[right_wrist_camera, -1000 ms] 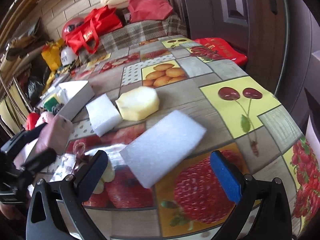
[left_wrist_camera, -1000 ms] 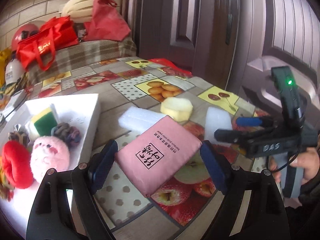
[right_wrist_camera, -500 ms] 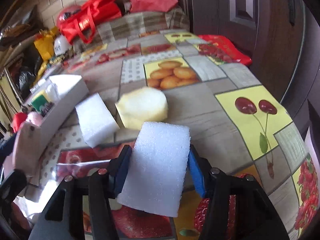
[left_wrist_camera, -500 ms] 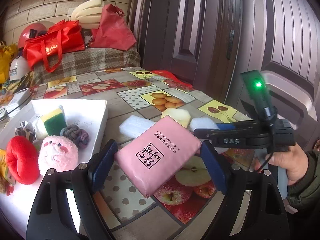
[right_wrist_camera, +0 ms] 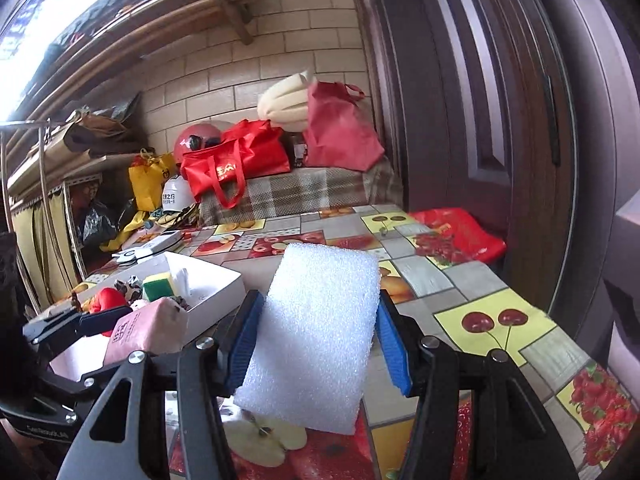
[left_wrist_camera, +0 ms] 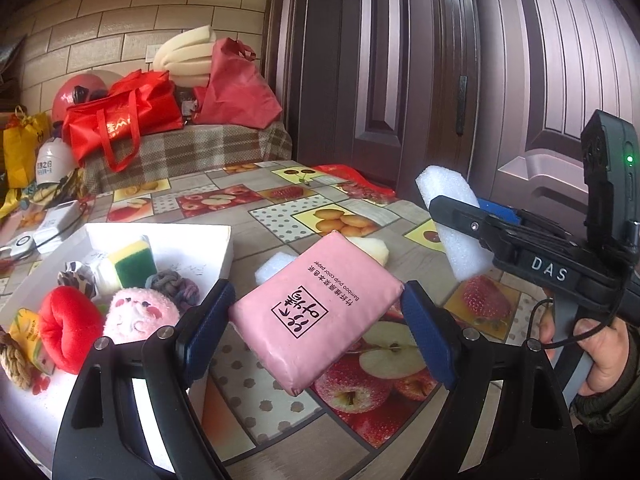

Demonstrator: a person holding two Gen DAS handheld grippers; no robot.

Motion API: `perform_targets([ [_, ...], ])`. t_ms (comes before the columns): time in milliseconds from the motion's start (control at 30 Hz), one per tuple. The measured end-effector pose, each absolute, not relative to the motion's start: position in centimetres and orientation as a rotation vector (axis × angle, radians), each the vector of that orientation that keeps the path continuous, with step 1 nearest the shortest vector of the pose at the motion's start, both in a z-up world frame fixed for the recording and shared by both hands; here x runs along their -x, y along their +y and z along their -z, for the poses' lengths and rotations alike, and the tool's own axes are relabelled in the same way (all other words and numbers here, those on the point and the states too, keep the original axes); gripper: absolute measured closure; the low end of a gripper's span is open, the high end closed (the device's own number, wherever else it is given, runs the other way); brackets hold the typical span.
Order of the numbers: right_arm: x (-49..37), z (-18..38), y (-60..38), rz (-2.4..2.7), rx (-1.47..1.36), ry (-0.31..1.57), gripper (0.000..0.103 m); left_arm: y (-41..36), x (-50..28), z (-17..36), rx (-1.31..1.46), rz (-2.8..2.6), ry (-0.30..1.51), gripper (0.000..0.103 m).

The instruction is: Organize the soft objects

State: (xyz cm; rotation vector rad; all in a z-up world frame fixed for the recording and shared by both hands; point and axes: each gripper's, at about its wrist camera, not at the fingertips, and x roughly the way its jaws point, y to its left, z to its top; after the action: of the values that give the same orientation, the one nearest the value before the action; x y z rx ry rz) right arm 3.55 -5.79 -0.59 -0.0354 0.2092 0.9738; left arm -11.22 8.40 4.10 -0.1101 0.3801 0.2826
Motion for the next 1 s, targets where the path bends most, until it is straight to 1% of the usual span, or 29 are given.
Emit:
perform_targets([
  [400,-1.5,0.5,-3.8,-1.047,0.093,0.180,0.047,9.6,13.5,-4.2,0.133,-0.355,0.356,0.018],
  [1000,2.6,1.2,2.6,-1.229,0.199,0.230,0.047,14.3,19.6,-4.1,0.168,-0.556,0.322,0.017],
])
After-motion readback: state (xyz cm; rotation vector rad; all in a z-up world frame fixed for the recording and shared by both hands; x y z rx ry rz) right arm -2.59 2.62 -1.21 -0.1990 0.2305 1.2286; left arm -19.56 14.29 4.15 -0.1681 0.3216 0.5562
